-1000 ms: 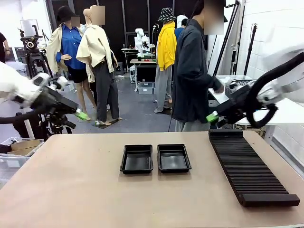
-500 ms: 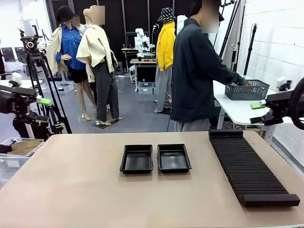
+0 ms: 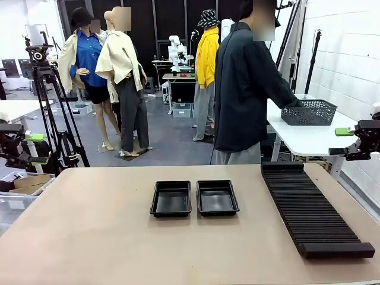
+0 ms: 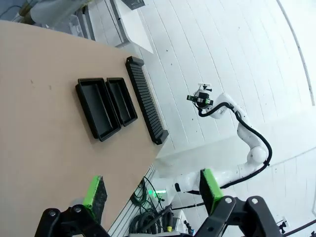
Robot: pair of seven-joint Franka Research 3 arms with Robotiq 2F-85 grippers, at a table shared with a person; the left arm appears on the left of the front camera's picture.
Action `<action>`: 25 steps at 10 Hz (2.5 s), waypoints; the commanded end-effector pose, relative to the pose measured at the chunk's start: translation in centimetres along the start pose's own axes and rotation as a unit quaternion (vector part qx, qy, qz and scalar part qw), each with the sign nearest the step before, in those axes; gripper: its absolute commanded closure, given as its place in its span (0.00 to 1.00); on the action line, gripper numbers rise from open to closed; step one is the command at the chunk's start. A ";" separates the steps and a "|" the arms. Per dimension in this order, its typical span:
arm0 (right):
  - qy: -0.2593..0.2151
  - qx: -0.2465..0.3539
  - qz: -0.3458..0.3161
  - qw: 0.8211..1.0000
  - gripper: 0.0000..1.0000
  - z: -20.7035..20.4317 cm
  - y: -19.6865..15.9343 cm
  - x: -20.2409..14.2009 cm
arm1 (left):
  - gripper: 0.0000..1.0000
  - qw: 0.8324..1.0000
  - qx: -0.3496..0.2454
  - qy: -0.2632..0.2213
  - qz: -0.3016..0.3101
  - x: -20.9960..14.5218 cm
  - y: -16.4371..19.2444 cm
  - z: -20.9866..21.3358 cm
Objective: Inspect and transfer BCBs to ESD trays.
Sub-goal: Pick up the Blank PCB from the PCB Rack and place it in the left ESD tray.
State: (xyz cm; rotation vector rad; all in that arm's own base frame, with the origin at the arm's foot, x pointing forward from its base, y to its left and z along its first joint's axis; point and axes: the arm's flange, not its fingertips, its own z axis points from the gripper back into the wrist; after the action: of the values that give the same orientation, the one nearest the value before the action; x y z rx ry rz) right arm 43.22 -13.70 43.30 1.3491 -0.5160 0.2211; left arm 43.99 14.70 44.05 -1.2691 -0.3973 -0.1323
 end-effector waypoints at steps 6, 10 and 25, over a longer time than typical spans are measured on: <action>-0.010 0.009 -0.005 1.000 0.00 -0.7 -0.6 1.6 | 0.00 0.999 -0.025 0.028 -0.011 0.7 0.1 -0.5; -0.013 0.001 -0.011 1.000 0.00 -0.6 -0.5 1.8 | 0.00 0.998 -0.031 0.063 0.003 0.7 0.5 -1.4; -0.006 0.000 -0.011 1.000 0.00 -0.3 -1.1 0.8 | 0.00 0.998 -0.031 0.060 0.006 0.3 0.6 -2.0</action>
State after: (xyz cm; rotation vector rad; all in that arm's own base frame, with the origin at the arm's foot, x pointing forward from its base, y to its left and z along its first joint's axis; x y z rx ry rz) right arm 44.50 -13.82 42.64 1.3629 -0.5143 0.1875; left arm 44.89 12.96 43.14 -1.3224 -0.2742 -0.2183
